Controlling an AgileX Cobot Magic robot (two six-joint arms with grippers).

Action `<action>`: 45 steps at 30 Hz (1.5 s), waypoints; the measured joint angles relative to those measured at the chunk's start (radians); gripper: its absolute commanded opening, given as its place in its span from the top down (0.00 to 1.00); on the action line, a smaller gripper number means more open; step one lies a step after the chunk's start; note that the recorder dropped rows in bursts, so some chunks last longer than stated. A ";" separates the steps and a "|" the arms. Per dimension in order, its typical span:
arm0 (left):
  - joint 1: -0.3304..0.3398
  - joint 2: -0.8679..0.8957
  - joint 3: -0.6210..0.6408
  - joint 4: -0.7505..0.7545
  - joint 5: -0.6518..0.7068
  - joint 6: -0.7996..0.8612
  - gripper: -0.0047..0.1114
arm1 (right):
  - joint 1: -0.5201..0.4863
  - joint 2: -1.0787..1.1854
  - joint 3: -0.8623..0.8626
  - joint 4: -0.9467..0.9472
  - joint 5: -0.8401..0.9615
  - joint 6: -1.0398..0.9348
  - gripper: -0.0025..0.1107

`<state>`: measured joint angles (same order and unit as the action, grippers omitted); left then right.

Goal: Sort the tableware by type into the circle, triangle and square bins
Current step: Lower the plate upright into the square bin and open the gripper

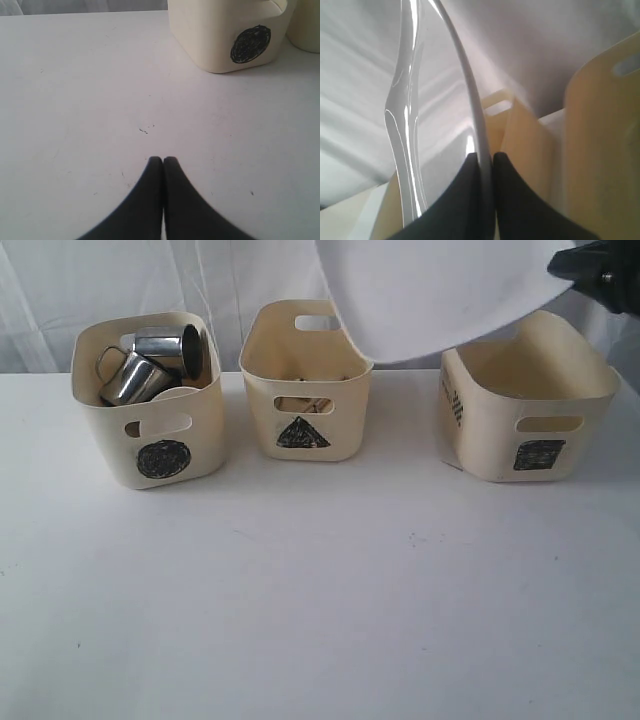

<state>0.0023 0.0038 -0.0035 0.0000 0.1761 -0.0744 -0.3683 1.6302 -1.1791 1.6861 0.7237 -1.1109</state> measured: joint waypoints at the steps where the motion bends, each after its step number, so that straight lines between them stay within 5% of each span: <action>1: 0.000 0.000 0.000 0.000 0.000 0.000 0.96 | -0.002 0.000 -0.013 -0.002 -0.039 0.002 0.98; 11: 0.000 0.000 0.000 0.000 0.000 0.000 0.96 | -0.103 0.000 -0.126 0.013 -0.218 0.008 0.98; 21: 0.000 0.000 0.000 0.000 0.000 0.000 0.96 | -0.127 0.000 -0.194 -0.274 -0.425 0.008 0.98; 31: 0.000 0.000 0.000 0.000 0.000 0.000 0.96 | -0.024 0.069 -0.197 -0.481 -0.562 -0.065 0.98; 45: 0.000 0.000 0.000 0.000 0.000 0.000 0.96 | 0.072 0.184 -0.197 -0.518 -0.628 -0.127 0.97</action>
<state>0.0023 0.0038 -0.0035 0.0000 0.1761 -0.0744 -0.2960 1.8143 -1.3758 1.1679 0.0956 -1.2381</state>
